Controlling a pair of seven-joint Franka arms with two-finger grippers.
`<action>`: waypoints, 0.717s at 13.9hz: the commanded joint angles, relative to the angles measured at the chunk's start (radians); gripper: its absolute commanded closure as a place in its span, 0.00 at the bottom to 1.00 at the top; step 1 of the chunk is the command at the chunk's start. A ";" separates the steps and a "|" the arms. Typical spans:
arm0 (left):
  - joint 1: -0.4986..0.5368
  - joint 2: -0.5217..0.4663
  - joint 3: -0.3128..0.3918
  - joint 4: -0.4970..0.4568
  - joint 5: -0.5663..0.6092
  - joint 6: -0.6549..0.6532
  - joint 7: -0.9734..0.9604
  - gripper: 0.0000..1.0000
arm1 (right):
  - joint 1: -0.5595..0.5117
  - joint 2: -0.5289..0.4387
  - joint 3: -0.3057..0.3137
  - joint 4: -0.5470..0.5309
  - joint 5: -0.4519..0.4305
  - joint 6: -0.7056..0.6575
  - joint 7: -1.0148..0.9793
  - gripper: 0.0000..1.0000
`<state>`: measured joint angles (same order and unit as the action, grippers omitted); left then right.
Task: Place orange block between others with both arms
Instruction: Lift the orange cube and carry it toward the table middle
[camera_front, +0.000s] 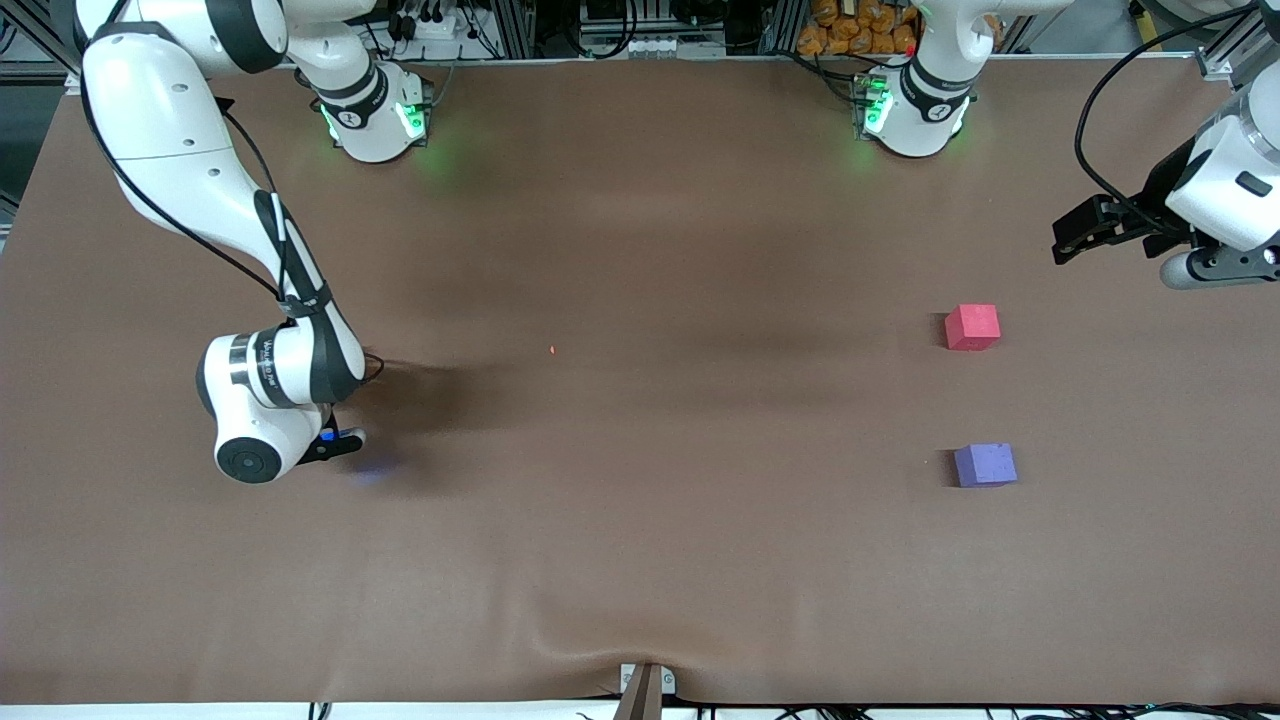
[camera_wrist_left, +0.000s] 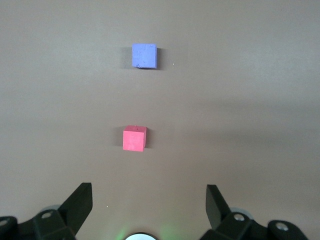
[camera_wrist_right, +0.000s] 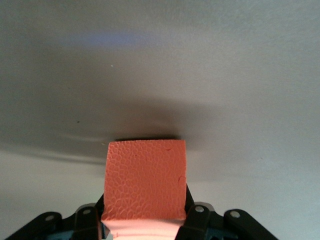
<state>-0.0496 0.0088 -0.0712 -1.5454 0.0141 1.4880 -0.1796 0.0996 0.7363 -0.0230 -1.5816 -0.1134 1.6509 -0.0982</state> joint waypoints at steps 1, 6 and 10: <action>0.008 -0.003 -0.006 0.007 -0.014 0.002 0.006 0.00 | 0.055 -0.014 0.005 0.086 0.039 -0.068 0.092 1.00; 0.011 0.002 -0.006 0.007 -0.014 0.015 0.009 0.00 | 0.159 -0.011 0.005 0.140 0.268 -0.060 0.274 1.00; 0.008 0.005 -0.006 0.005 -0.014 0.017 0.008 0.00 | 0.294 0.012 0.005 0.190 0.336 -0.030 0.520 1.00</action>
<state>-0.0476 0.0088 -0.0717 -1.5454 0.0141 1.4980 -0.1796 0.3335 0.7314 -0.0096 -1.4277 0.1940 1.6149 0.3136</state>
